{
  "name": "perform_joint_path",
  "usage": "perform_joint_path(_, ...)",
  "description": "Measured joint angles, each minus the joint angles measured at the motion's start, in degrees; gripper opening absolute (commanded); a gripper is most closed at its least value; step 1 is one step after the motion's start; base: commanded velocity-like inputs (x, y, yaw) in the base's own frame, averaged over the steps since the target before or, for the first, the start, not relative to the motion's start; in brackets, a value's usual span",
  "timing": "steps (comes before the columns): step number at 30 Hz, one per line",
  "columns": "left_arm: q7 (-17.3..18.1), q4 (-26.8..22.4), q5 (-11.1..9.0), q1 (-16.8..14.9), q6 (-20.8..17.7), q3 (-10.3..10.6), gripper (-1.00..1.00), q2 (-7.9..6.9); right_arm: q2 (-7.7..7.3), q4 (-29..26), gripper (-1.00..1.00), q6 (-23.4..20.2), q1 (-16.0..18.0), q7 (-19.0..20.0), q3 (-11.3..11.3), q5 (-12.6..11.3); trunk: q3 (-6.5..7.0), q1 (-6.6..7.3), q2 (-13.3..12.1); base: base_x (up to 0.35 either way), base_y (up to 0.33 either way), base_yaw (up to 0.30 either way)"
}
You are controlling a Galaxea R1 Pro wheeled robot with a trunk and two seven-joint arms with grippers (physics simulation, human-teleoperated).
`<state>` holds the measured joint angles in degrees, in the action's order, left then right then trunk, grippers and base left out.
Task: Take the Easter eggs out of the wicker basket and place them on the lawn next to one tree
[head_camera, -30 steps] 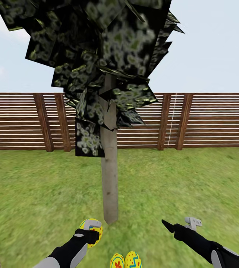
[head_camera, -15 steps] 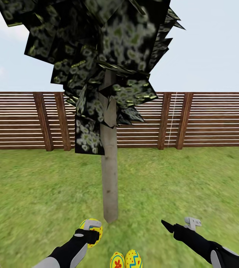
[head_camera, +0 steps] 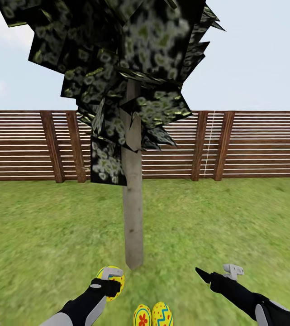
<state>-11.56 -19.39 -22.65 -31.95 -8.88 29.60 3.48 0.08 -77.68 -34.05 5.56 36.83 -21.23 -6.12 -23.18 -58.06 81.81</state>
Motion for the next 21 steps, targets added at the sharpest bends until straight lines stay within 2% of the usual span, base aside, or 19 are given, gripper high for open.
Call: perform_joint_path(21, -0.1, 0.0, 0.1, 0.0, 0.0, 0.0, -1.0, -0.01, -0.14, 0.0, 1.0, 0.0, 0.0, 0.0, -0.1, 0.0, -3.77, -4.61, 8.4, 0.0, 0.0, 0.0)
